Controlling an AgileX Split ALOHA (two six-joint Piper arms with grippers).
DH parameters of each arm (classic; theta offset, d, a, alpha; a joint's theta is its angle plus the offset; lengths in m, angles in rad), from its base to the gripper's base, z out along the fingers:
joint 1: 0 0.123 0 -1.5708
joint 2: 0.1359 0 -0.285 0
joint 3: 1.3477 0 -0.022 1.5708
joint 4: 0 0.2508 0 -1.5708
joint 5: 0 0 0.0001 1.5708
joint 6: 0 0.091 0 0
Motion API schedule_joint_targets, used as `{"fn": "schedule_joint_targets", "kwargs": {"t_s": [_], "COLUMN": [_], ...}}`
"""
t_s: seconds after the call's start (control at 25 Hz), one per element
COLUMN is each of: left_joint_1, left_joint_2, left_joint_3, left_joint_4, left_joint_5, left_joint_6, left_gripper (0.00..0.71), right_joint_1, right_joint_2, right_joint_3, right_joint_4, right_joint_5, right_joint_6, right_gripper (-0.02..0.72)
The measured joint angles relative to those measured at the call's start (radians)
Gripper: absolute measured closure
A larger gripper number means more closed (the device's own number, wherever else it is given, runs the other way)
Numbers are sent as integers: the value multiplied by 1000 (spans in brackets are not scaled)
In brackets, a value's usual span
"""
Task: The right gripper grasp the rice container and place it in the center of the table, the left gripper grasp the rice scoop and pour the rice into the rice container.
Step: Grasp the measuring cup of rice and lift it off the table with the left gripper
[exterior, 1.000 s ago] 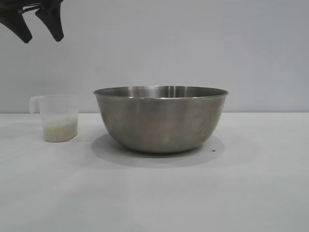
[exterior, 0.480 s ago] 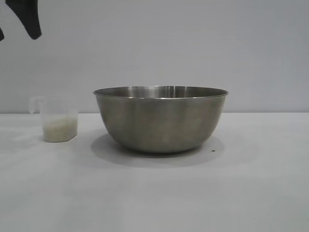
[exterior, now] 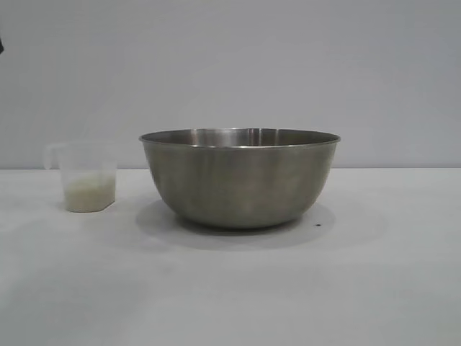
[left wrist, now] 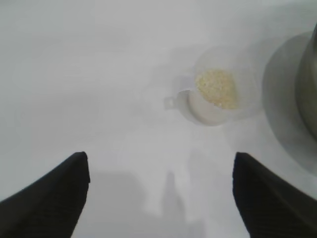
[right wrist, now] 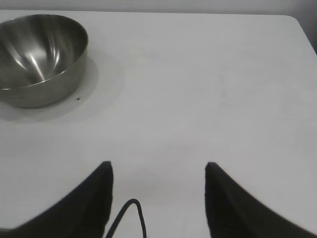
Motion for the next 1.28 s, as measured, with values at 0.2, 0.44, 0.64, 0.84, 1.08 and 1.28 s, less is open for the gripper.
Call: {"fn": "schedule_joint_targets", "kwargs": {"t_s": [0.2,0.44,0.64,0.84,1.08,1.28], "left_joint_1": [-110,-187,-189,-189,-189,-189], "left_joint_2": [-5,-5,1,113,373,606], "left_joint_3": [147,305,351,378,396,379], "left_joint_4": [-26,-74,-77,-73,-31,44], "left_joint_5": [-234,-544,-656,-780,-1087,-1167], "left_joint_6": [-2,-5,-18,-35,-94,-123], "left_gripper": [160,160,160,160,160,160], "right_joint_1": [0,0,0,0,0,0], "right_joint_2": [0,0,0,0,0,0], "right_joint_3": [0,0,0,0,0,0], "right_joint_4": [50,57,59,59,59,59], "right_joint_5": [0,0,0,0,0,0], "right_joint_6": [0,0,0,0,0,0], "right_gripper": [348,348,348,348,348,348]}}
